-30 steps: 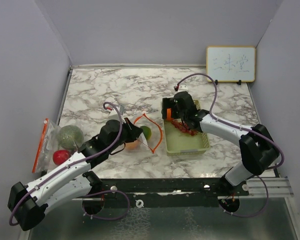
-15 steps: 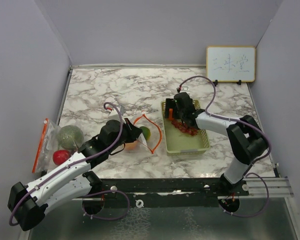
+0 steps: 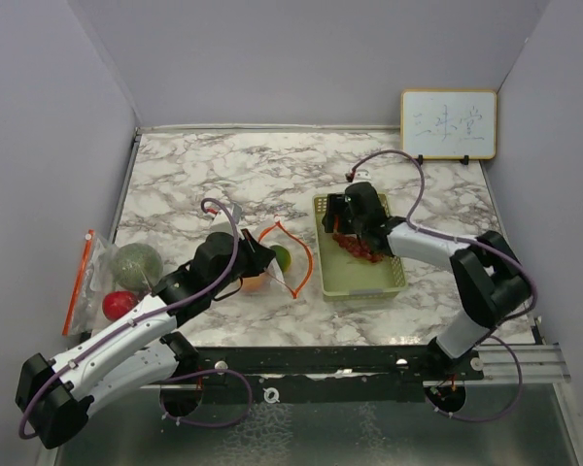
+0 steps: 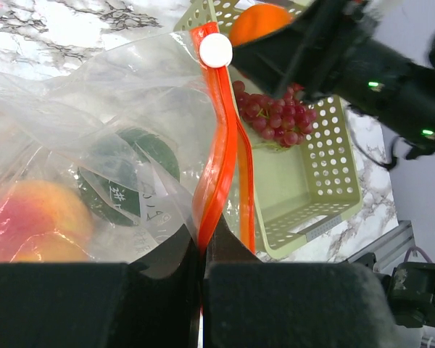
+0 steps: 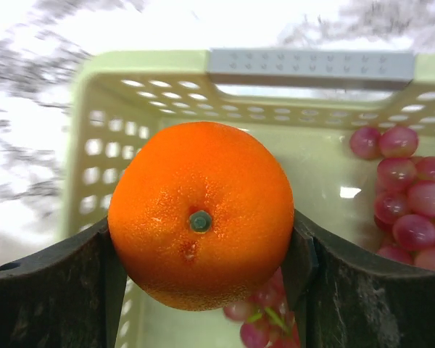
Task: Place the food in the zip-top bag and seal the zipper
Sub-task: Pick up the fake fruit from the bin, then place the fake fruit in the zipper food storage bag.
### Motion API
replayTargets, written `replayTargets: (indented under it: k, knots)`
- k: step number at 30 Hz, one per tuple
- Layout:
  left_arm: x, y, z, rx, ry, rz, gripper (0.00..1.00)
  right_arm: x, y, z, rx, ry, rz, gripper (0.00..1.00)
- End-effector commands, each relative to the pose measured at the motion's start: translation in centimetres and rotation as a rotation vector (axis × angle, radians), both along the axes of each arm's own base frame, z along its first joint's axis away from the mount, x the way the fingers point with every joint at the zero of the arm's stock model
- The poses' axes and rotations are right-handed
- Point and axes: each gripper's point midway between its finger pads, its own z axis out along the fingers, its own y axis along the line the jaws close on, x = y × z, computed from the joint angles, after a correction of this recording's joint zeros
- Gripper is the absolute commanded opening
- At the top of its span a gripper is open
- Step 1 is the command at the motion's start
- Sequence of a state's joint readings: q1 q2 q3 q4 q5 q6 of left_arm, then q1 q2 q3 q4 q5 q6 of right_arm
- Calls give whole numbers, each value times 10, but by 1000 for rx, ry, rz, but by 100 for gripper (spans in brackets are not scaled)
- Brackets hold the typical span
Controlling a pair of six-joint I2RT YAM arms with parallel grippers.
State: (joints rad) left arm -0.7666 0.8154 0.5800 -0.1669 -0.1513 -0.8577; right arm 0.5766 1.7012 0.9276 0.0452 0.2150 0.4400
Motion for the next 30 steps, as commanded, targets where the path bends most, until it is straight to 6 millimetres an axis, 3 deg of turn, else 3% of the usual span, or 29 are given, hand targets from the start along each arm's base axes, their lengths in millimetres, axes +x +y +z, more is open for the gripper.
replayTargets:
  k: [1, 5, 7, 10, 12, 22, 26, 30]
  knots:
    - [3, 3, -3, 13, -6, 16, 0, -15, 27, 86, 142, -199, 218, 49]
    - [4, 3, -3, 10, -3, 17, 0, -73, 69, 147, 331, -302, 537, 48]
    - [5, 2, -2, 9, -4, 17, 0, -108, 87, 167, 430, -313, 722, 48]
    - [5, 1, -2, 1, -2, 15, 0, -151, 107, 181, 536, -286, 963, 49]
    - [5, 0, -1, -5, 1, 11, 0, -168, 116, 179, 569, -264, 1049, 49]
    - [0, -6, 17, -38, -16, -28, 0, -165, 123, 121, 550, -101, 1013, 51]
    - [-6, -19, 30, -103, -35, -93, 0, -151, 121, 95, 481, -49, 930, 51]
    - [-16, -40, 46, -184, -52, -212, 0, -121, 113, 80, 365, -52, 757, 51]
